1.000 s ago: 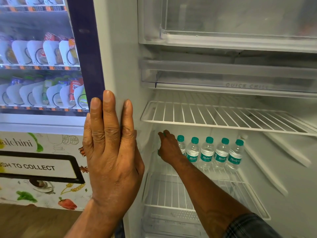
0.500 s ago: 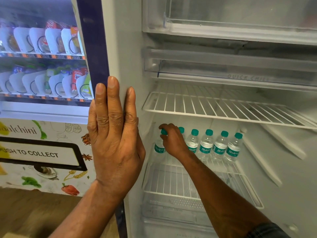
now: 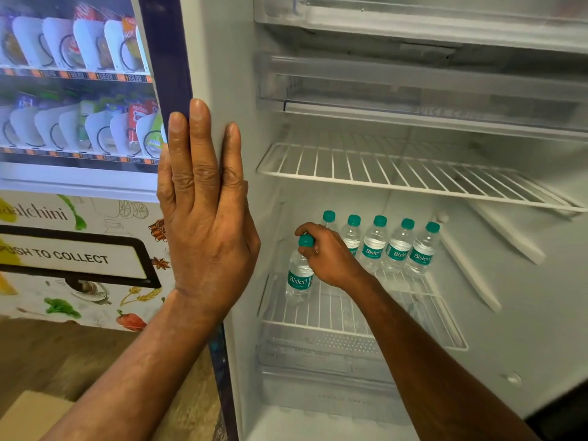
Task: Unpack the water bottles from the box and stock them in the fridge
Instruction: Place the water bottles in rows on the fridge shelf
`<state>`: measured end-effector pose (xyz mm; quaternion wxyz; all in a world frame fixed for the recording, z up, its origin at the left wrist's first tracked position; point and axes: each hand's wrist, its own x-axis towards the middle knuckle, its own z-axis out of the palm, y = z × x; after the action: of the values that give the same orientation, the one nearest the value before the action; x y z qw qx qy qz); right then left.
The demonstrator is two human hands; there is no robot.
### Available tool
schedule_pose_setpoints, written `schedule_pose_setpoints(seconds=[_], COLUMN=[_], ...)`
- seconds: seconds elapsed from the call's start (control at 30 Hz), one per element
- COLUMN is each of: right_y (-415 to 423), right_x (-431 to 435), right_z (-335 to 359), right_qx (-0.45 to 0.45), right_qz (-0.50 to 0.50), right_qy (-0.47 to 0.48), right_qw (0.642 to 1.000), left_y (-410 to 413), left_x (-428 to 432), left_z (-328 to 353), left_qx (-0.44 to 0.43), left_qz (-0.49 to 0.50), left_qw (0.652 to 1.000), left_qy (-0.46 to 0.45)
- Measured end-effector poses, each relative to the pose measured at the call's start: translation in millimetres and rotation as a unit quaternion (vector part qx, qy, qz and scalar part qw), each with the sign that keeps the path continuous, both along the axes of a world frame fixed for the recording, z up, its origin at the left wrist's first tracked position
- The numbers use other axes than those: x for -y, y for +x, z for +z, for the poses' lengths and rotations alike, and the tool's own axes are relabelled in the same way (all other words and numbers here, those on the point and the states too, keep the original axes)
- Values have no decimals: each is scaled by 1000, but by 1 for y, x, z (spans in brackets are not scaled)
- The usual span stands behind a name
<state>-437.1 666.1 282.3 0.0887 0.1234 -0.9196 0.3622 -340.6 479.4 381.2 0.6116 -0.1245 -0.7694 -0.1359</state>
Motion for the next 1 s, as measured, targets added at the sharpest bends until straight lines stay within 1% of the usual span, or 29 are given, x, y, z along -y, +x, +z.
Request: schedule_pose_setpoints(seconds=[0.57,1.0], right_y=[16,18], right_x=[10,9], right_z=[-7,-12], right_qx=[2,-11], right_qz=[25,29], right_qy=[32,27], right_qw=[999,999], left_y=[1,0], left_x=[0,-1], left_z=[1,0], left_qx=[5,6], left_qz=[0,1], left_qw=[1000,1000], left_qy=[-2,-3])
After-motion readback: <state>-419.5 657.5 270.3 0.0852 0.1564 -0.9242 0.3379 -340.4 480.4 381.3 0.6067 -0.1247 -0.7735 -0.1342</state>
